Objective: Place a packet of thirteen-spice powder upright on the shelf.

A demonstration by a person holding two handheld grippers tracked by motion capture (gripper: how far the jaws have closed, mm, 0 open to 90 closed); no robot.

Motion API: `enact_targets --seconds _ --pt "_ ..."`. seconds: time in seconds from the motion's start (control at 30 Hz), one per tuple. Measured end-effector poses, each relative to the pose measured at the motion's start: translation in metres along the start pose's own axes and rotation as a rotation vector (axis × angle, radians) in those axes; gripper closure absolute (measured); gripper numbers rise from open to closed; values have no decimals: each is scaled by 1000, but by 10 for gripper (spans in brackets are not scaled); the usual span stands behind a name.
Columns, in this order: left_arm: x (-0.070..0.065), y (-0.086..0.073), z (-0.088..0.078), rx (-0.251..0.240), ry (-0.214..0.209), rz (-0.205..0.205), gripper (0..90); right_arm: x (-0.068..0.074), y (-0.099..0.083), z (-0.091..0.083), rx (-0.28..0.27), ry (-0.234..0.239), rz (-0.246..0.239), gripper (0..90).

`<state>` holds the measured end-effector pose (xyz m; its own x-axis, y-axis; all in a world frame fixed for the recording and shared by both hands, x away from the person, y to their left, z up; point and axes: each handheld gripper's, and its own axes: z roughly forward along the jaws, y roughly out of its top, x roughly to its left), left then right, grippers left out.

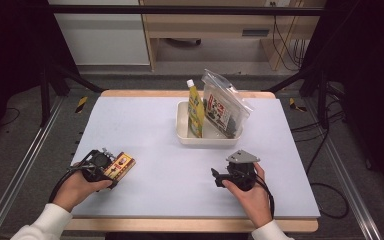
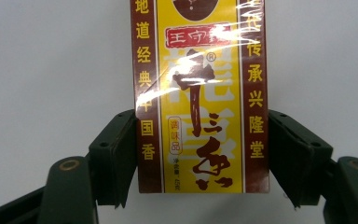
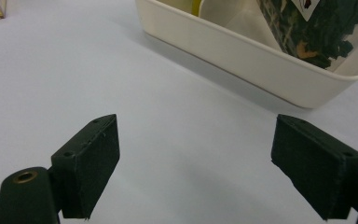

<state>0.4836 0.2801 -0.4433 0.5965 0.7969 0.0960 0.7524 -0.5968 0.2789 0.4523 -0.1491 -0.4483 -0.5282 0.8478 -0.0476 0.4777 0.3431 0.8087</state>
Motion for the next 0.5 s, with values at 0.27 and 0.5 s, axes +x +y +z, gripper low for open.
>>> enact_targets --seconds 0.27,0.5 --pt "-3 0 -3 -26 8 45 323 0 1 0 -5 4 -3 158" --pt "-11 4 -10 -97 32 113 325 -1 1 0 -7 9 5 157"
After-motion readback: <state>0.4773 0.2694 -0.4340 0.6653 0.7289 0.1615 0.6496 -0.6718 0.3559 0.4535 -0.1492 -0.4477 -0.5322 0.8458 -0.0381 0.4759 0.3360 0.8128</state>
